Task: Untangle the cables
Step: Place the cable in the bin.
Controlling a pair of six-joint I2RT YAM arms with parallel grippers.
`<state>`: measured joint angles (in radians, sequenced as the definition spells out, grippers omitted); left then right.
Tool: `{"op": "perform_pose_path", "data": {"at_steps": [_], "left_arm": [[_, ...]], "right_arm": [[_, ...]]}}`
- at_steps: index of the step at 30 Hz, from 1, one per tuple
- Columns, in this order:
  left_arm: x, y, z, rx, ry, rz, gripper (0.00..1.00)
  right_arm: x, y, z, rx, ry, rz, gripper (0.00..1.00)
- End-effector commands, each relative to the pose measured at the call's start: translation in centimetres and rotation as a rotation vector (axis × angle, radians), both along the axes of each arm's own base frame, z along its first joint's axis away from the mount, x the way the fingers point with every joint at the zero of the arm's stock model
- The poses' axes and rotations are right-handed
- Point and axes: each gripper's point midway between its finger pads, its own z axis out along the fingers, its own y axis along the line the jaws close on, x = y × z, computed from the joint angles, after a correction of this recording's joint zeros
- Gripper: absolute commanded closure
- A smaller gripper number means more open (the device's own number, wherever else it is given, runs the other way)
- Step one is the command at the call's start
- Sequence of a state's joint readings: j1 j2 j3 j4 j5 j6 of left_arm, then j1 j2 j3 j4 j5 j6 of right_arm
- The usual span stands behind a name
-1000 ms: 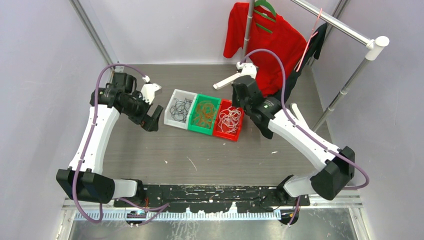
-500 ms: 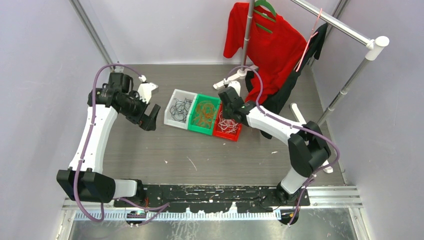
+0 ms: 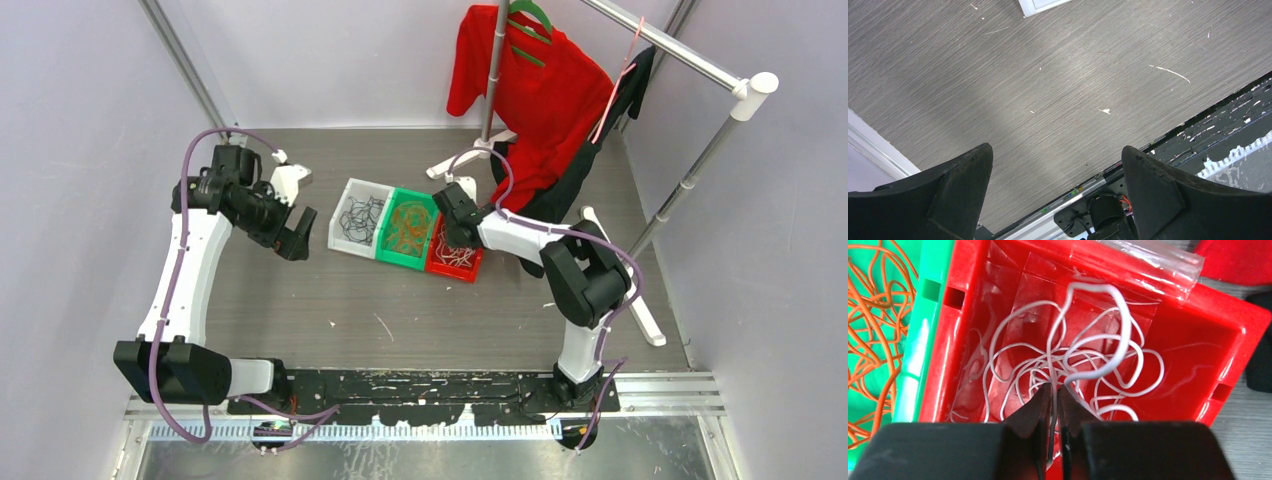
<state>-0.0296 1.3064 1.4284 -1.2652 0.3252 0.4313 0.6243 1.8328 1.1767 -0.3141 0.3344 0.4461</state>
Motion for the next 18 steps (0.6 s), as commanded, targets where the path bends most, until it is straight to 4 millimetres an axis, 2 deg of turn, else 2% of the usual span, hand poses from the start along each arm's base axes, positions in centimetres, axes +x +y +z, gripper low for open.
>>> {"op": "perform_pose_path", "data": {"at_steps": [1,6,8,10,18], "left_arm": [[0.8,0.3,1.8,-0.012,-0.083,0.023,0.01],[1.9,1.1,2.8,-0.038,-0.118,0.094,0.01],[2.0,1.2,2.9,-0.05,-0.111,0.107,0.01],[2.0,1.2,2.9,-0.06,-0.106,0.107,0.01],[2.4,1.0,3.1,-0.079,-0.122,0.111,0.01]], "right_arm": [[1.8,1.2,4.1,0.044,-0.069,0.01,0.74],[1.6,1.2,8.6,0.085,-0.127,0.018,0.36],[1.2,1.3,9.7,0.106,-0.128,0.035,0.27],[0.8,1.3,10.6,0.123,-0.14,0.043,0.24],[-0.9,1.8,14.5,0.224,-0.162,0.084,0.24]]}}
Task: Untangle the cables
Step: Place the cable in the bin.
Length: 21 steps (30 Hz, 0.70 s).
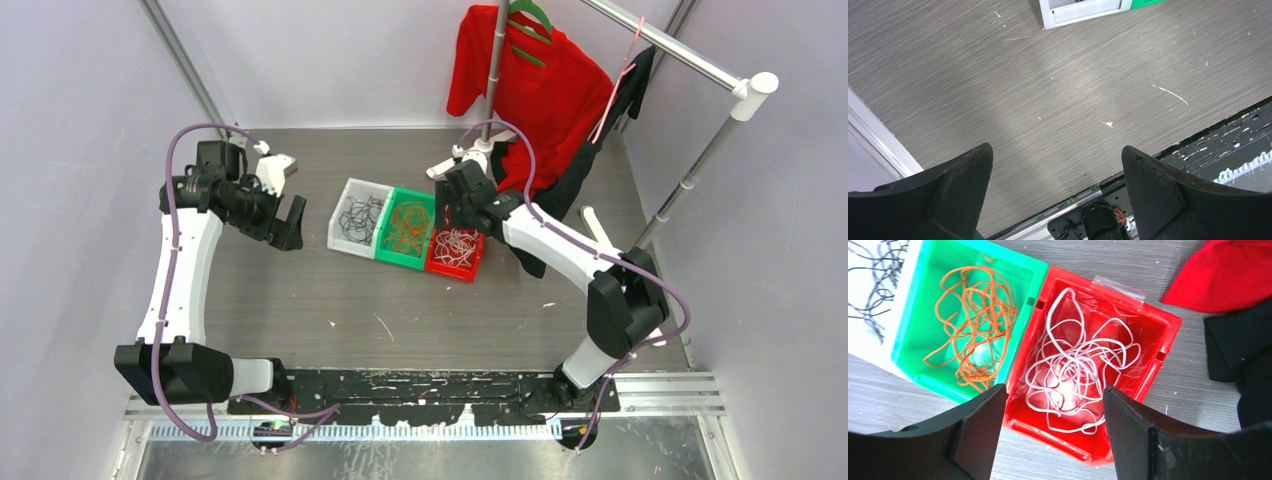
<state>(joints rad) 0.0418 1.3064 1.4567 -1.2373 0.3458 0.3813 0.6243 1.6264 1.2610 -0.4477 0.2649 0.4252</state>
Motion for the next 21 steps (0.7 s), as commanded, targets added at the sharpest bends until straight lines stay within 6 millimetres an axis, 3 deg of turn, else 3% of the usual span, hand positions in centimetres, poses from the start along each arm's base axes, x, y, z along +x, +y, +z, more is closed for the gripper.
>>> {"op": "perform_pose_path", "data": {"at_steps": [1,4,6,9,12,14,17,19,21], "left_arm": [[1.2,-0.3,1.9,-0.038,-0.087,0.012,0.01],[1.5,-0.5,1.9,-0.053,-0.097,0.012,0.01],[1.9,-0.3,1.8,-0.065,-0.118,0.025,0.01],[3.5,0.0,1.1,-0.096,-0.159,0.062,0.01],[5.1,0.6,-0.6,-0.147,-0.18,0.139,0.01],[6.2,1.2,-1.4,-0.171,-0.242,0.187,0.01],[7.6,1.7,-4.4,-0.206,-0.309,0.256,0.01],[7.7,1.8,-7.3,-0.224,-0.336,0.293,0.01],[8.3,2.1,-8.6,-0.229,-0.41,0.325,0.0]], "right_arm": [[-0.6,0.9,5.4,0.119,-0.067,0.032,0.23],[-1.4,0.4,7.4,0.148,-0.095,0.029,0.16],[-2.0,-0.6,8.4,0.147,-0.131,0.02,0.02],[-2.7,-2.9,9.6,0.137,-0.21,-0.041,0.0],[-3.7,-6.9,10.3,0.1,-0.297,-0.183,0.0],[-4.5,-9.8,9.7,0.062,-0.331,-0.302,0.0],[-6.2,-15.8,7.8,-0.087,-0.387,-0.556,0.0],[-7.6,-19.0,5.6,-0.203,-0.441,-0.63,0.0],[-9.0,-21.8,4.7,-0.289,-0.526,-0.703,0.0]]}}
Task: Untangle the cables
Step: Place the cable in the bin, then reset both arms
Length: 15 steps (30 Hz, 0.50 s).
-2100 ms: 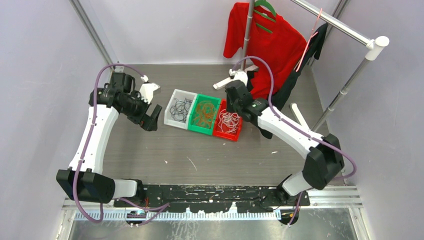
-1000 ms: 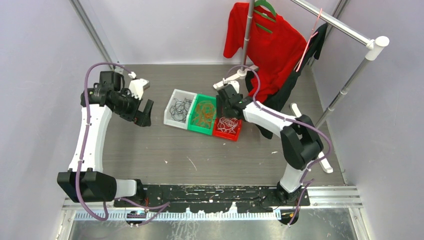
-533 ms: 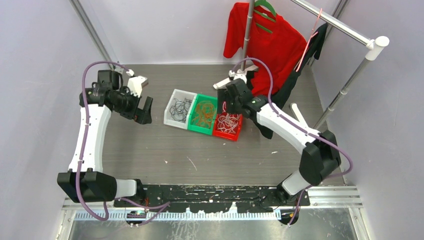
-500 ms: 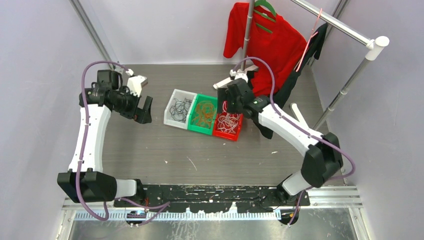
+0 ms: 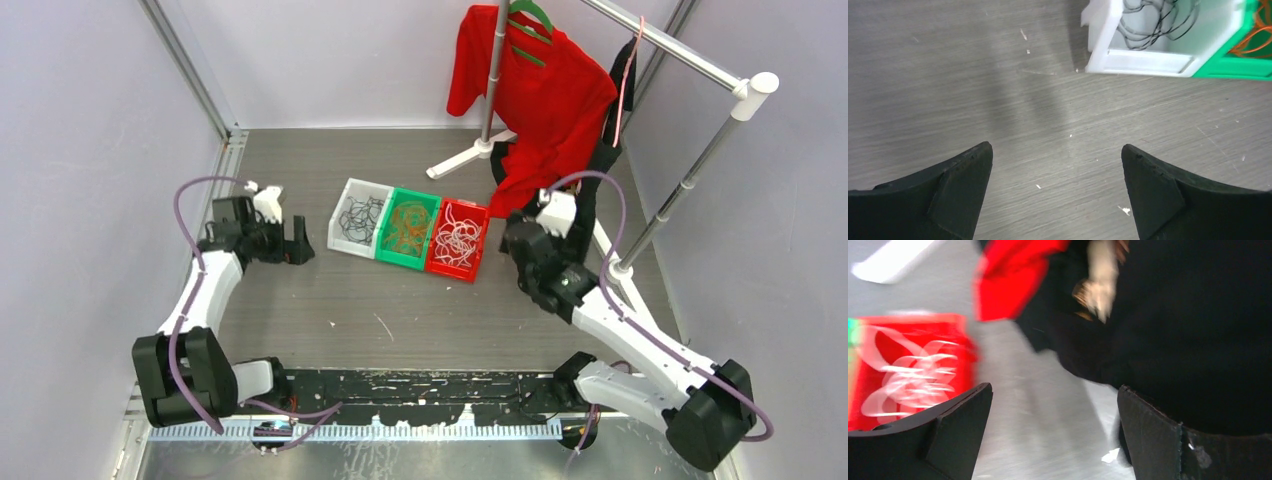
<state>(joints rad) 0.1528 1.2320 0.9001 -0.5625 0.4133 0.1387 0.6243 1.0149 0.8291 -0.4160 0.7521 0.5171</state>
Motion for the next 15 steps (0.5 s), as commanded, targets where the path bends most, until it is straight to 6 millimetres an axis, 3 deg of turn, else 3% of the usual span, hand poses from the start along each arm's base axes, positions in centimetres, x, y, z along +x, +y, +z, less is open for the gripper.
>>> {"op": "perform_pose_path", "data": {"at_steps": [1,4,7,15], "left_arm": [[4.4,0.8,1.0,-0.025,-0.325,0.1,0.01],[4.8,1.1,-0.1,-0.025,-0.449,0.132,0.0],[4.6,0.9,-0.9,-0.028,-0.598,0.127,0.01],[5.5,1.1,-2.1,-0.029,-0.676,0.135,0.01]], "right_arm": [[-3.0,-8.9,-1.6,-0.238,-0.177,-0.364,0.0],[-4.6,-11.3,-1.6,-0.238,-0.283,-0.485,0.0],[-5.1,-12.3,-2.1,-0.212,-0.354,-0.549,0.0],[-3.7,-15.4,-7.1,-0.259,-0.293,-0.683,0.0]]}}
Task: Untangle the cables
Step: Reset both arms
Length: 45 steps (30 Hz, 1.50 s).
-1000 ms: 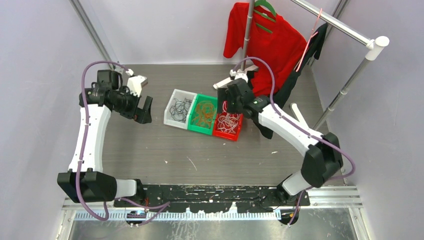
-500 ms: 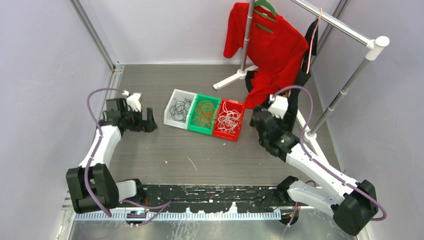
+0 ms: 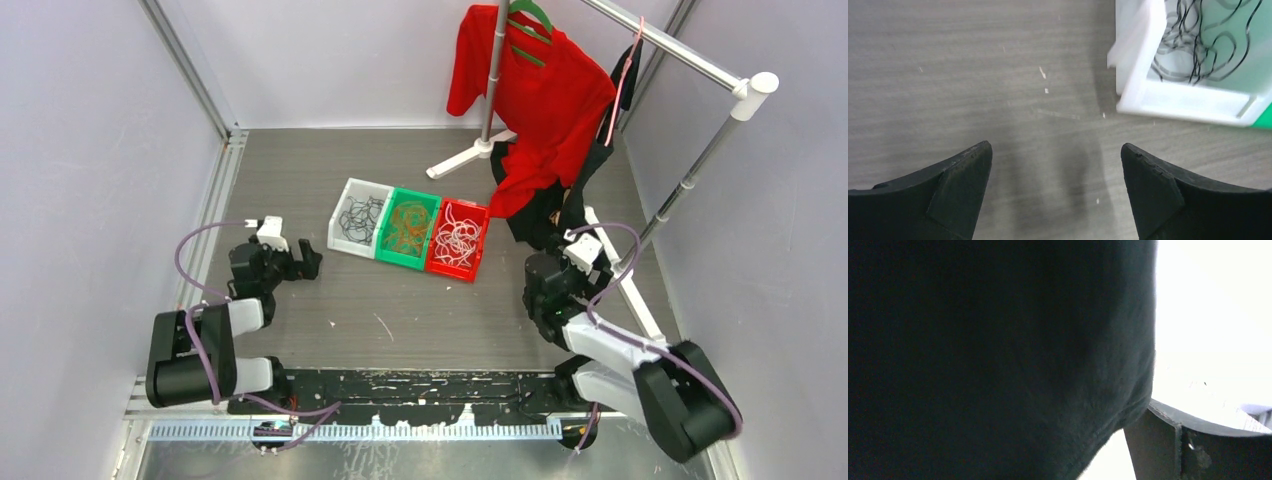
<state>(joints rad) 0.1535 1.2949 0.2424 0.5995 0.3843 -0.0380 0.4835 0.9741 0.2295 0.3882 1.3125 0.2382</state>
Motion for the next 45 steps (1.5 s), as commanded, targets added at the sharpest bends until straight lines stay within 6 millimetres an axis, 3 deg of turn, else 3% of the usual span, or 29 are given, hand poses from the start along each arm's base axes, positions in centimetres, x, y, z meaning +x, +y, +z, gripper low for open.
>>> {"op": "perform_pose_path", "data": {"at_steps": [1,10,12,15,22,27,32,45], "left_arm": [[4.1,1.1,6.3,0.028,-0.286,0.032,0.01],[5.0,1.3,4.7,0.002,-0.32,0.07,0.01],[4.5,0.8,3.7,0.032,-0.298,0.05,0.01],[5.3,0.5,4.2,0.011,-0.343,0.039,0.0],[6.4,-1.0,3.0,0.061,-0.214,-0.031,0.01],[6.4,-1.1,2.8,0.07,-0.21,-0.024,0.01],[6.4,-1.1,2.9,0.07,-0.21,-0.024,0.01],[6.4,-1.1,2.9,0.07,-0.209,-0.024,0.01]], "right_arm": [[0.9,-1.4,0.0,0.055,-0.136,-0.084,0.0],[3.7,-3.3,-0.7,0.113,-0.183,-0.059,0.0],[3.5,-4.4,-0.8,0.123,-0.211,-0.116,0.0],[2.9,-5.7,-0.8,0.134,-0.246,-0.198,0.0],[6.4,-4.2,-2.3,0.148,-0.207,-0.025,0.0],[11.0,0.0,-3.7,0.13,-0.025,0.29,0.0],[11.9,0.7,-5.4,0.161,0.007,0.386,0.0],[12.2,0.5,-5.5,0.195,0.009,0.401,0.0]]}}
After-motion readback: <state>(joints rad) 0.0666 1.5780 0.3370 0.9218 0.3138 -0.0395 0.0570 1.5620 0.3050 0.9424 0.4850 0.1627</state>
